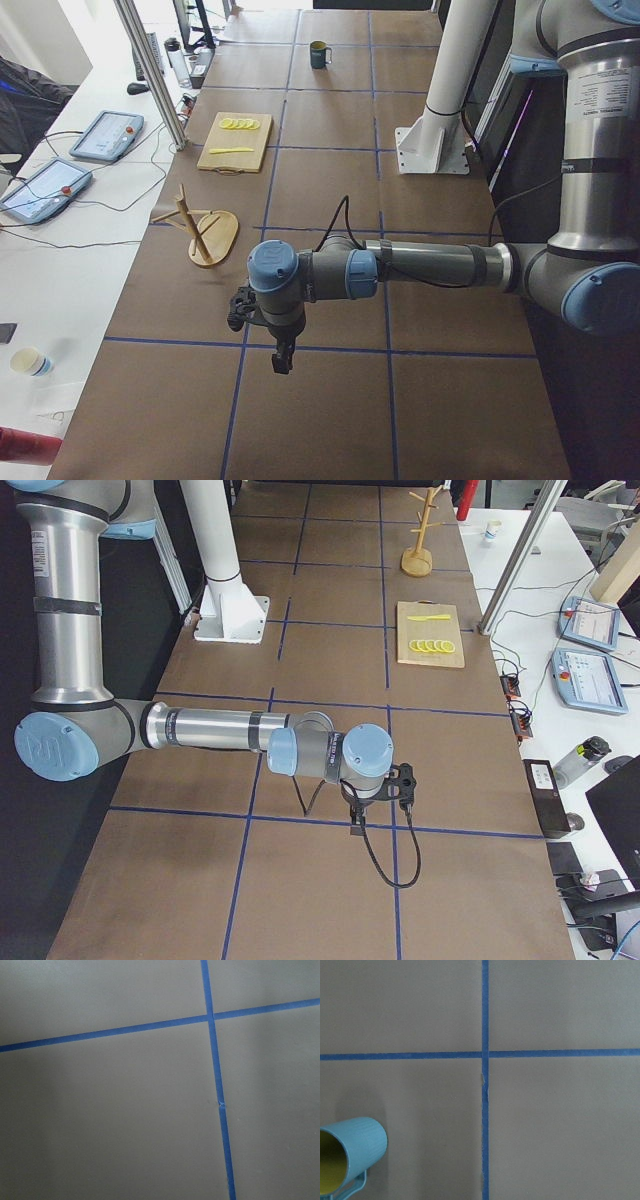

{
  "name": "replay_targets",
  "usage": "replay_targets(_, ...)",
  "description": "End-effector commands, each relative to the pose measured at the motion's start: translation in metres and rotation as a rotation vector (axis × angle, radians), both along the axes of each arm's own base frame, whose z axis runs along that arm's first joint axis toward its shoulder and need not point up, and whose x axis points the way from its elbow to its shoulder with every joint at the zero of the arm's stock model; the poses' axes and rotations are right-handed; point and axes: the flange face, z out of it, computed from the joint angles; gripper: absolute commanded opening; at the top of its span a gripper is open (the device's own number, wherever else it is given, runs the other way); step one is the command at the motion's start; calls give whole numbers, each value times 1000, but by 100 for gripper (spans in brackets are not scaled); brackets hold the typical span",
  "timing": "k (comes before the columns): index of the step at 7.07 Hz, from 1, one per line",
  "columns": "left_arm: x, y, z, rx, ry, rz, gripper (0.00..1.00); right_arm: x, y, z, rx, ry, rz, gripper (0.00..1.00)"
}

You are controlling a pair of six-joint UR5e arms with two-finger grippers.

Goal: Hang cup on storage rack

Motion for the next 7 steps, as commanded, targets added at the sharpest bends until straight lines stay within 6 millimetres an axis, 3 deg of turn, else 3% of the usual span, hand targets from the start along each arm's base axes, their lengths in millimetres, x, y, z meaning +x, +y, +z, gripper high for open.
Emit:
replay_targets(1,0,1,1,-1,1,0,100,0,0,-1,0,1,0,100)
replay_targets(7,0,0,0,-1,1,0,100,-1,0,0,-8,-3,6,100)
